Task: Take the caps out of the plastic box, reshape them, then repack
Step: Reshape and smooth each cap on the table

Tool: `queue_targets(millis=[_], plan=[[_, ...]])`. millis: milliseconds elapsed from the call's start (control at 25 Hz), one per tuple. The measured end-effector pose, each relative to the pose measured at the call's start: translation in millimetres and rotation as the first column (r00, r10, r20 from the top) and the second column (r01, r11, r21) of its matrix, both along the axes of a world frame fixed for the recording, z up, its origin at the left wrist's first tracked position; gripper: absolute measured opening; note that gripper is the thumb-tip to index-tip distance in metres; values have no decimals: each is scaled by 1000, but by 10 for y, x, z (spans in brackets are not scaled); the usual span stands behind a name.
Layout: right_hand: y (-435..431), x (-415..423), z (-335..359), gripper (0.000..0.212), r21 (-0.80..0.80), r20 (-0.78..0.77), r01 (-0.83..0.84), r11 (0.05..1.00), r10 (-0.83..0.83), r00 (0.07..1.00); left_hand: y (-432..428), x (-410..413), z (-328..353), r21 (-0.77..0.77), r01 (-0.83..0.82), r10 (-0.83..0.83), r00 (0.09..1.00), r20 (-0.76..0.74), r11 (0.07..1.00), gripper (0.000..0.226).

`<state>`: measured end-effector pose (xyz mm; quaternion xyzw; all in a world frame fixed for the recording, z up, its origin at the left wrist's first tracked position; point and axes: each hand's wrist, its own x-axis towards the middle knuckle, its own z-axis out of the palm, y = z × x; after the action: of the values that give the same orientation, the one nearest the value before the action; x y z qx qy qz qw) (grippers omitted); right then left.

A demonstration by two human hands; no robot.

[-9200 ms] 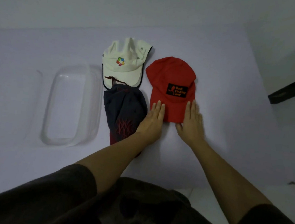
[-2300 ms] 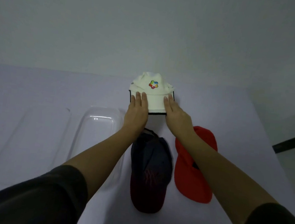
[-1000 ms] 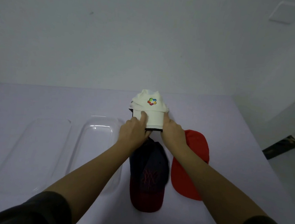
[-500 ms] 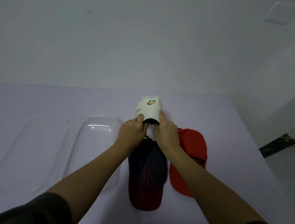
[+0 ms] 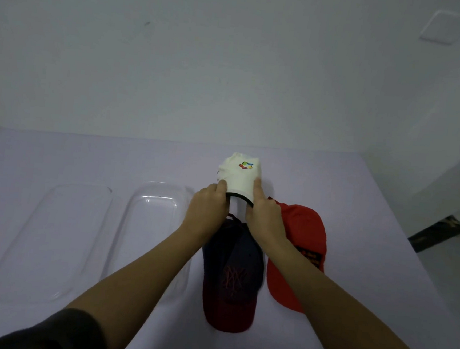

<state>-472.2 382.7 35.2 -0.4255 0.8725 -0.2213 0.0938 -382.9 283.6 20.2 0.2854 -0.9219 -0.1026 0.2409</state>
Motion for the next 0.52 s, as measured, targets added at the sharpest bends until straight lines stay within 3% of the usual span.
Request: queue_targets(millis=[80, 120, 280, 360, 520], plan=[[-57, 46, 14, 67, -81, 23, 17, 997, -15, 1000, 107, -11, 13, 177, -77, 115, 970, -215, 981, 20], [-57, 24, 22, 68, -87, -1, 1, 996, -1, 1000, 129, -5, 30, 185, -90, 136, 958, -252, 979, 26], [59, -131, 53, 75, 58, -117, -13, 998, 19, 993, 23, -32, 235, 79, -107, 112, 992, -52, 991, 29], [65, -68, 62, 76, 47, -115, -28, 999, 33, 993, -51, -58, 309, 70, -166, 166, 986, 9, 984, 22], [45, 90, 80, 74, -88, -8, -22, 996, 21, 1000, -60, -67, 264, 78, -171, 179, 977, -117, 982, 20]])
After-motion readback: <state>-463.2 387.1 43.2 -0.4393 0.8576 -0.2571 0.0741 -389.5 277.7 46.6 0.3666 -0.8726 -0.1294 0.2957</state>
